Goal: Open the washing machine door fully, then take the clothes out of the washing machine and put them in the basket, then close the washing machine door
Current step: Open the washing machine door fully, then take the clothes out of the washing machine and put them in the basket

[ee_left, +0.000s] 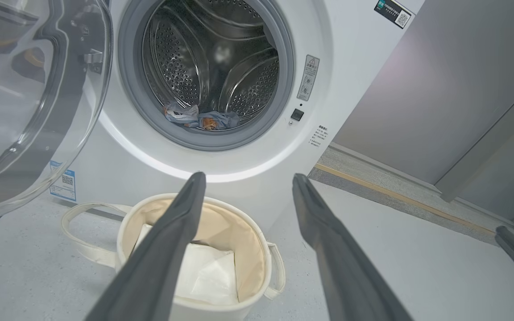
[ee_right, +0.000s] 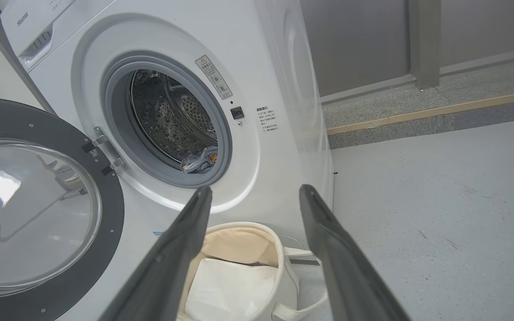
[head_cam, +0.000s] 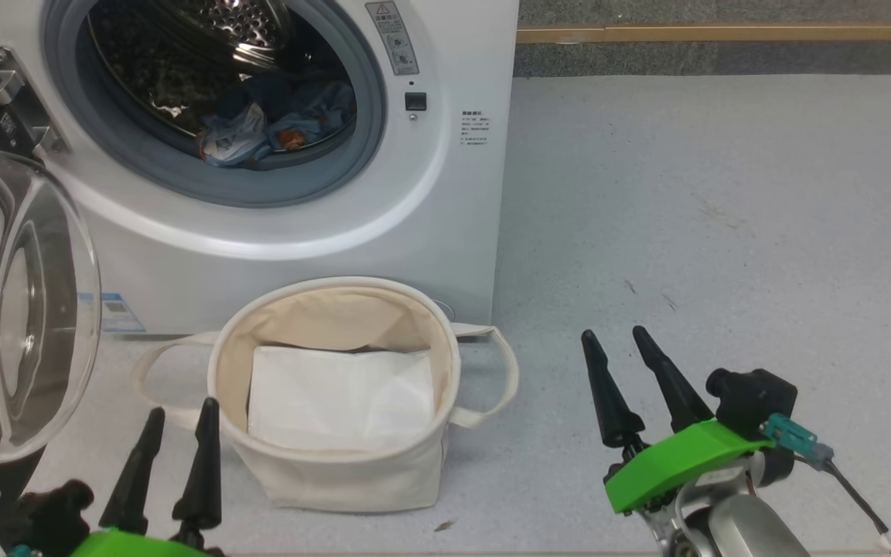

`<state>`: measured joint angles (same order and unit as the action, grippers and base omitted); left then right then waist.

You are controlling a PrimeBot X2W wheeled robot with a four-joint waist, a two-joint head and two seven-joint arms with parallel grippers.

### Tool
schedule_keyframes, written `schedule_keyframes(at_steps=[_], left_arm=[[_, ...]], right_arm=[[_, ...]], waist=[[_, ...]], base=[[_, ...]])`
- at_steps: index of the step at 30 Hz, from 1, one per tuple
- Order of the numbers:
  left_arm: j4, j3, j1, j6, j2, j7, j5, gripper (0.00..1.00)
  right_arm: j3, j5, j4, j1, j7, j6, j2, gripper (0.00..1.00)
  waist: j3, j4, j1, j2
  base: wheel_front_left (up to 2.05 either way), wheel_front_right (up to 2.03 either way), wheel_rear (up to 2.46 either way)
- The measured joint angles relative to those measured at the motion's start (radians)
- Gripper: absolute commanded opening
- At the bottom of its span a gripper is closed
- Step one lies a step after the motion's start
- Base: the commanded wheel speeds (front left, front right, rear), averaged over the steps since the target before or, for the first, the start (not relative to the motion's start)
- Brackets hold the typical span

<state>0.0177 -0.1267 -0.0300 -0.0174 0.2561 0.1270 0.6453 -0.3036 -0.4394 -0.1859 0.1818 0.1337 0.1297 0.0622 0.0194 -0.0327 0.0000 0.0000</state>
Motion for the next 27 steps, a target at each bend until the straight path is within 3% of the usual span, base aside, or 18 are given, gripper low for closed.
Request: schedule_keyframes(at_steps=[27], left_arm=[[-0.021, -0.026, -0.014, -0.003, 0.008, 0.038, -0.029, 1.00]], right_arm=[[0.005, 0.008, 0.014, -0.005, -0.014, 0.000, 0.000, 1.00]], waist=[[-0.016, 0.023, 0.0000, 0.0000]], base=[[0.00, 0.00, 0.00]])
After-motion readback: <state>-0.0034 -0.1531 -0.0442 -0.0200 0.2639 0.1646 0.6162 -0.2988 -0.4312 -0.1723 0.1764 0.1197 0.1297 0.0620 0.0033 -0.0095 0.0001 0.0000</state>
